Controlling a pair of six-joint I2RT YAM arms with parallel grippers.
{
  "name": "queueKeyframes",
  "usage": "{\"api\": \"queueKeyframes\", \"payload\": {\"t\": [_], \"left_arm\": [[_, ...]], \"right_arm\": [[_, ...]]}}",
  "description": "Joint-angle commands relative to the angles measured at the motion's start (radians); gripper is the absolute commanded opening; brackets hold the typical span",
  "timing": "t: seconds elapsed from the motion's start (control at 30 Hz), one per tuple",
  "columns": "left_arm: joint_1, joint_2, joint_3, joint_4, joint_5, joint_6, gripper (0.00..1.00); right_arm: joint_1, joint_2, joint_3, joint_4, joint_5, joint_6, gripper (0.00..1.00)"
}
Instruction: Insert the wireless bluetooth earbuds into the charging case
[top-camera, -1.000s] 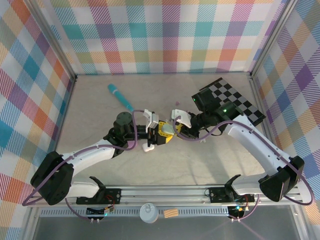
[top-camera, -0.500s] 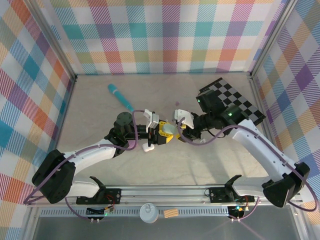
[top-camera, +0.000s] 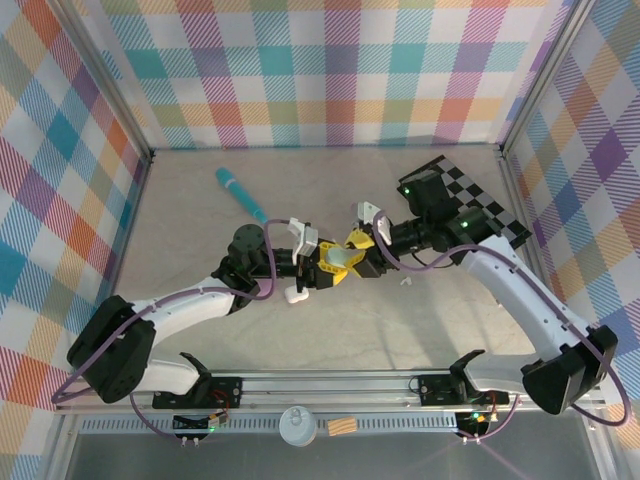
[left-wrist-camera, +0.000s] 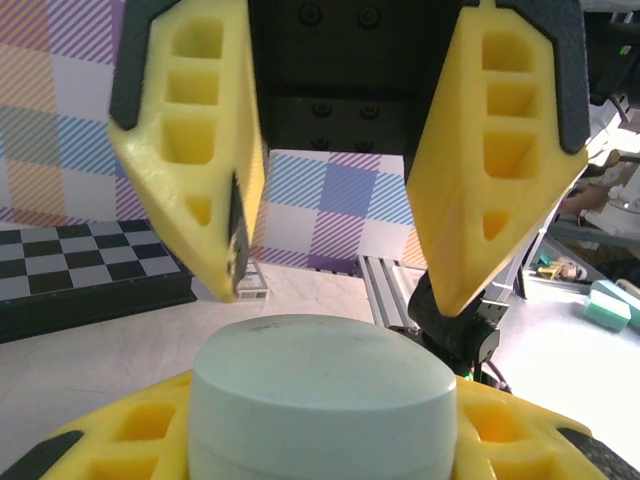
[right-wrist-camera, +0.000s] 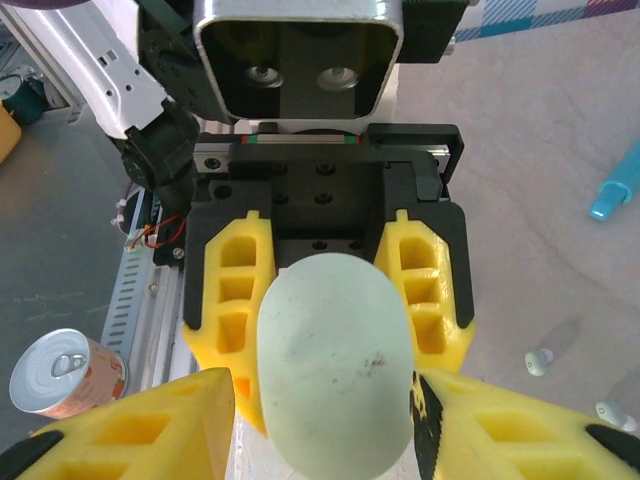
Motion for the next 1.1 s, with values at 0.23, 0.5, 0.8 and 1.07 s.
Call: {"api": "queueKeyframes", "payload": {"t": [0.23,0.5,0.8,1.07], "left_arm": [[0.003,0.035,0.017,0.15,0.04,-0.059,0.32],[0.003,0.041,0.02,0.16,0.034,-0.066,0.32],[0.004,0.034,0.006,0.161,0.044,-0.063,0.32],[0.005,0.016,-0.003,0.171,0.046,-0.067,0.32]], "right_arm": [[0.015,0.03,0.015,0.05,0.026,0.008,0.51],[0.024,0.036,0.005,0.033,0.032,-0.018,0.55],[0.023,0.016,0.001,0.125,0.136,0.058,0.54],[0.023,0.012,0.003,0.134,0.19,0.057,0.53]]}}
